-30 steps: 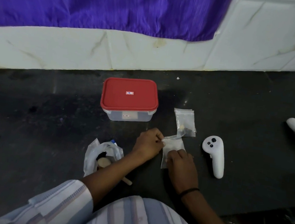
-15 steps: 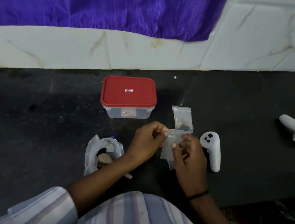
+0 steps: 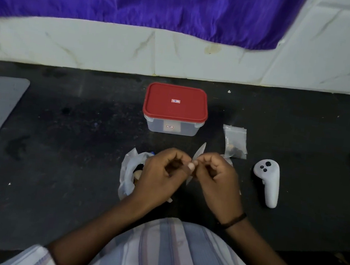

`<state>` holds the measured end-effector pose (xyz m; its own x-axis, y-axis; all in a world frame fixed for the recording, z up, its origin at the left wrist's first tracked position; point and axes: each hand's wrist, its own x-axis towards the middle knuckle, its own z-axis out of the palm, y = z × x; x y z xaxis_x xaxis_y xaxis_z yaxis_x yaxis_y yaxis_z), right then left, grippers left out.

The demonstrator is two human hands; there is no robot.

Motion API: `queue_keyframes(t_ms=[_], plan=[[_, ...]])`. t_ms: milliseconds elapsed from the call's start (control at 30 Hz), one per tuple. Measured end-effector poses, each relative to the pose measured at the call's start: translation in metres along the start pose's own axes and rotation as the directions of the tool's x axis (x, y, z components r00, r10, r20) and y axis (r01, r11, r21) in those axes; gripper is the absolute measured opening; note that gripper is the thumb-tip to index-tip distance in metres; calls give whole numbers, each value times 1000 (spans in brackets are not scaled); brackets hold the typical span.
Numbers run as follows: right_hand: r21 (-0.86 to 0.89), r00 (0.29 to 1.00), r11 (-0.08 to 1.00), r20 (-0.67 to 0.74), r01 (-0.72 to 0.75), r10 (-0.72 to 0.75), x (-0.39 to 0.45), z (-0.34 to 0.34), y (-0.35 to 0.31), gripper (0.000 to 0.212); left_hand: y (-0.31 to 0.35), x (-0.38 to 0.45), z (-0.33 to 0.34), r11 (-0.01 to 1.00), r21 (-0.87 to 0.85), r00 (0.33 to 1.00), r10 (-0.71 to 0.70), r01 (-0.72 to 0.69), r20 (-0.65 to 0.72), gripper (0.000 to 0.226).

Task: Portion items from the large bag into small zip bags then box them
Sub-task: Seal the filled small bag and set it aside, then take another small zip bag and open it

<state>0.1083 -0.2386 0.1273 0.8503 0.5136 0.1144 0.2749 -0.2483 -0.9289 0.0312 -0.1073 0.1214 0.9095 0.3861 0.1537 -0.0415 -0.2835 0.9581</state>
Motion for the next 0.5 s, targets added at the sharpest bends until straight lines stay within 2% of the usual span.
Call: queue_keyframes(t_ms=[100, 200, 300, 367, 433, 500], plan=[[73, 994, 996, 93, -59, 52, 7, 4, 1, 3, -1, 7, -8, 993, -20, 994, -113, 113, 3, 10], [71, 988, 997, 154, -33, 21, 13, 6, -2, 7, -1, 14, -16, 973, -52, 975, -223, 223, 13, 11], [-14, 981, 1000, 192, 27, -24, 16, 9, -8, 10, 1, 17, -22, 972, 59, 973, -228, 229, -33, 9], [-205, 983, 974, 173, 96, -60, 16, 11, -12, 10, 4, 16, -24, 942, 259, 976, -192, 213, -102, 13], [-498, 977, 849, 191, 176, -91, 15, 12, -18, 12, 7, 13, -26, 851, 494, 979, -104, 179, -175, 17], [-677, 972, 712, 232, 184, -31, 15, 15, -24, 17, 8, 7, -24, 773, 625, 985, -6, 112, -170, 19]])
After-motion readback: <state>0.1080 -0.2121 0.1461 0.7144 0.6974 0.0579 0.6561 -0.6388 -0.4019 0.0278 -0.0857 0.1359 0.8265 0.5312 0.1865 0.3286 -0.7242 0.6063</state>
